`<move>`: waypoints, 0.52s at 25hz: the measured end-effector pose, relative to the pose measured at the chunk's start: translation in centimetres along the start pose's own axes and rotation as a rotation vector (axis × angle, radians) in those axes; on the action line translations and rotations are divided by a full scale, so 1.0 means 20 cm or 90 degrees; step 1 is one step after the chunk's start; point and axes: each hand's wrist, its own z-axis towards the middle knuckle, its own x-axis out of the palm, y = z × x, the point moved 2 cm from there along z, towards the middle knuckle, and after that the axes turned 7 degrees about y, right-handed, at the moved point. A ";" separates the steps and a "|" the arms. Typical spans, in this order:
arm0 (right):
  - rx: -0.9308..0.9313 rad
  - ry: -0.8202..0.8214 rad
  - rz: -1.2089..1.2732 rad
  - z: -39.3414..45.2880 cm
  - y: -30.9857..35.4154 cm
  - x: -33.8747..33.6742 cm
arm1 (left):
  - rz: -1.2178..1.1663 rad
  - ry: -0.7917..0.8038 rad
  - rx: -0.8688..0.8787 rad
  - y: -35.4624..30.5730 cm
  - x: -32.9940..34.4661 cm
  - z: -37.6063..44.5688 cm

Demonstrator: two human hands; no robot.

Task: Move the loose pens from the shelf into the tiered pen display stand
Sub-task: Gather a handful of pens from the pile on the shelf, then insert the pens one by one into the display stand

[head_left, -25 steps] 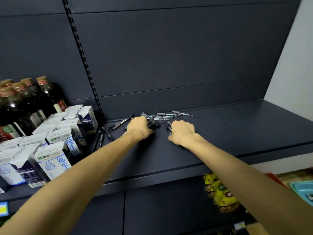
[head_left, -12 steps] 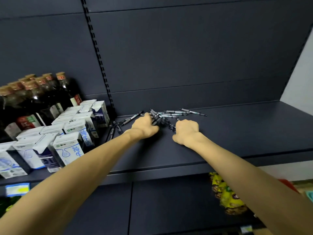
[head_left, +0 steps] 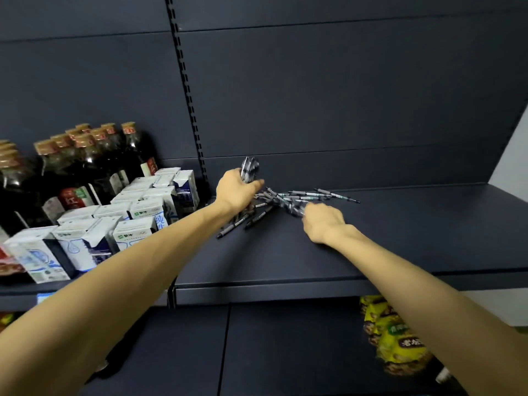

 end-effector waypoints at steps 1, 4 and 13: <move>0.019 -0.020 0.089 0.02 0.00 -0.03 | -0.032 -0.013 0.017 -0.02 -0.02 -0.01; 0.003 -0.040 0.475 0.05 0.10 -0.09 | -0.140 -0.060 0.054 -0.06 -0.14 -0.05; -0.177 -0.122 0.687 -0.24 0.89 -0.38 | -0.232 -0.196 0.158 0.05 -0.92 -0.34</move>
